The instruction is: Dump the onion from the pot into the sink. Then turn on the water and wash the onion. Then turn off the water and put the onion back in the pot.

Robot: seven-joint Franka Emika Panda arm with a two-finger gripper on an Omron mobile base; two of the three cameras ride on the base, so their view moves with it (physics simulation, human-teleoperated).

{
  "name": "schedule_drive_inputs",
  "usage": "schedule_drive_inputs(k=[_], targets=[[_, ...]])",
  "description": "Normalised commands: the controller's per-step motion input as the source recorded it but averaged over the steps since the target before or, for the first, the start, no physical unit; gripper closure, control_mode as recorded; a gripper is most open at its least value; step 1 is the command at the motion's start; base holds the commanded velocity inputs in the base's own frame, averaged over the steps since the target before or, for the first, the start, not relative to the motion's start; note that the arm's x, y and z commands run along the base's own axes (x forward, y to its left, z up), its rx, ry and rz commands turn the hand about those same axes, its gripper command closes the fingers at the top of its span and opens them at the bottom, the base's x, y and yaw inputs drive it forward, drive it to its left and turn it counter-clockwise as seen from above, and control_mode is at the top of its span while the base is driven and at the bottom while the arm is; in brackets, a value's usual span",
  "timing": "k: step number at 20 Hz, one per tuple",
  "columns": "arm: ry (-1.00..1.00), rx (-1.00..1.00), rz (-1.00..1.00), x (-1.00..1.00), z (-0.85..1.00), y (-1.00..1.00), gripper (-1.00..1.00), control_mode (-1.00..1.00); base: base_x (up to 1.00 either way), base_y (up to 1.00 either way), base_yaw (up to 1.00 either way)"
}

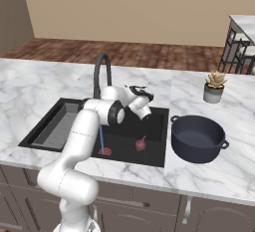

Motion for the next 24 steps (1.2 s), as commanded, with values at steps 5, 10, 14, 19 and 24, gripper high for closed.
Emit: schedule_drive_inputs(k=[5, 10, 14, 19, 24], targets=[[0.00, -0.35, -0.50, -0.01, -0.87, -0.60, 1.00, -1.00, 0.00, 0.00, 0.00], [-0.01, -0.15, -0.25, -0.13, 0.15, -0.19, 1.00, -1.00, 0.00, 0.00, 0.00], [0.00, -0.19, -0.07, -0.33, 1.00, 0.09, 1.00, -1.00, 0.00, 0.00, 0.00], [0.02, -0.39, -0.10, -0.46, 1.00, 0.03, 1.00, -1.00, 0.00, 0.00, 0.00], [0.10, -0.51, -0.18, -0.97, 0.44, -0.28, 1.00, -1.00, 0.00, 0.00, 0.00]])
